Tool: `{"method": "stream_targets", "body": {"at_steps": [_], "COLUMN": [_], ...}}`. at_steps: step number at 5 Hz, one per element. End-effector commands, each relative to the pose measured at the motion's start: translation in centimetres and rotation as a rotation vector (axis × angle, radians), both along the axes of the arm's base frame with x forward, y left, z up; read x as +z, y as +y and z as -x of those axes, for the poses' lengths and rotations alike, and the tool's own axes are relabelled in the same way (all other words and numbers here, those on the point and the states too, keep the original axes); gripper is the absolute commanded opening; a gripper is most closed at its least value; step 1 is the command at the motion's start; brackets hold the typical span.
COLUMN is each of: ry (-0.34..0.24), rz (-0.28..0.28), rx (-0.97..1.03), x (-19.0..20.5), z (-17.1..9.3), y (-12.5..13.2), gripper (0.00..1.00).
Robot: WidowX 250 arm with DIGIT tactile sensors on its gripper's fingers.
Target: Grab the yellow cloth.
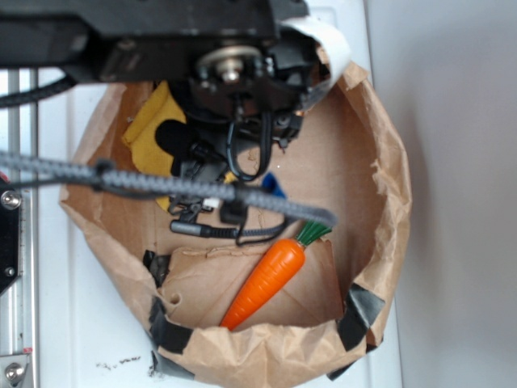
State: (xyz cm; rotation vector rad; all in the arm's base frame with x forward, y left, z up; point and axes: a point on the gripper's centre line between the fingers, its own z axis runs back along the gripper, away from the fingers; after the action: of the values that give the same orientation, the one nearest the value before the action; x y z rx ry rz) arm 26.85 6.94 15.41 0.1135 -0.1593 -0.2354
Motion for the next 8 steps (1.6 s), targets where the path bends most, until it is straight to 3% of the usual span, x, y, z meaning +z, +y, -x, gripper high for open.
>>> {"method": "stream_targets", "body": {"at_steps": [1, 3, 4, 6, 7, 8], "ry": [-0.100, -0.128, -0.071, -0.081, -0.119, -0.126], "rz": [-0.092, -0.155, -0.159, -0.211, -0.219, -0.202], "rx": [-0.007, -0.097, -0.092, -0.034, -0.015, -0.017], "x": [-1.5, -6.4, -7.8, -10.0, -10.0, -9.3], "z": [1.3, 4.3, 3.1, 1.0, 1.0, 1.2], "y": [0.3, 1.0, 0.5, 0.3, 0.2, 0.3], "gripper": [1.00, 1.00, 1.00, 1.00, 0.00, 0.00]}}
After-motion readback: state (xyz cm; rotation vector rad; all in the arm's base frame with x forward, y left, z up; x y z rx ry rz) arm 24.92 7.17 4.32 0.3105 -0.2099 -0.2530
